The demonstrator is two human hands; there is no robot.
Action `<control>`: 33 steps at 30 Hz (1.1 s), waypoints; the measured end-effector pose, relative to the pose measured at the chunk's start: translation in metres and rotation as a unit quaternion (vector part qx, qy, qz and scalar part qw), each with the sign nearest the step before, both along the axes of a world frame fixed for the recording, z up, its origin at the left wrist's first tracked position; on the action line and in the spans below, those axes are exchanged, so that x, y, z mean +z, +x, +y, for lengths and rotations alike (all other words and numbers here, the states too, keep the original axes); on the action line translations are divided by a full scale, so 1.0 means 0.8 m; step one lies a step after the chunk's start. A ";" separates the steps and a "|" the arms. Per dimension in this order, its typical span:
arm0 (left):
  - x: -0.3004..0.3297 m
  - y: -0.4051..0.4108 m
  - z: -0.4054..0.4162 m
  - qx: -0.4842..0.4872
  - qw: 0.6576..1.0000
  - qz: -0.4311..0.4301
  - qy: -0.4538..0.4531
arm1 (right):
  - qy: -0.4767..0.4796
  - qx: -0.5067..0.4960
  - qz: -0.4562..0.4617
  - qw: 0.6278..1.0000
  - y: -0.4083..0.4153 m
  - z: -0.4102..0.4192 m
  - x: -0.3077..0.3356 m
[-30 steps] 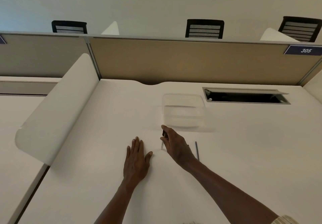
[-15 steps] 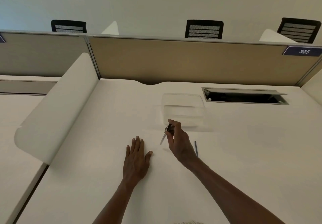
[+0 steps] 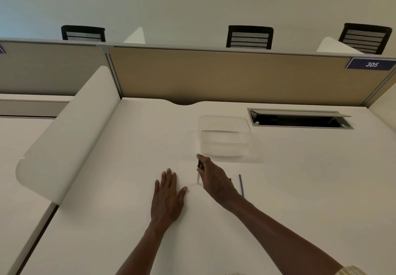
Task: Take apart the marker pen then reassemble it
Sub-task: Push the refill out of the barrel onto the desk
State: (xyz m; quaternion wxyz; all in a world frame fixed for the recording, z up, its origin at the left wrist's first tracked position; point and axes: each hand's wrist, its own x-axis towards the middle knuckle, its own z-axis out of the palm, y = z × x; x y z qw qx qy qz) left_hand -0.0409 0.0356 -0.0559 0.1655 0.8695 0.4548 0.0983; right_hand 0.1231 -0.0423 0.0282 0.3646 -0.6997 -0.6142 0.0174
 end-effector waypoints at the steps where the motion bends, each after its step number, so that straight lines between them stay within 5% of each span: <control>1: 0.000 0.000 0.000 0.001 1.000 -0.003 0.001 | 0.001 0.000 0.000 1.000 -0.001 0.000 0.001; 33: -0.005 -0.002 0.002 0.003 1.000 -0.012 0.006 | 0.001 -0.016 0.033 0.999 -0.003 -0.001 0.006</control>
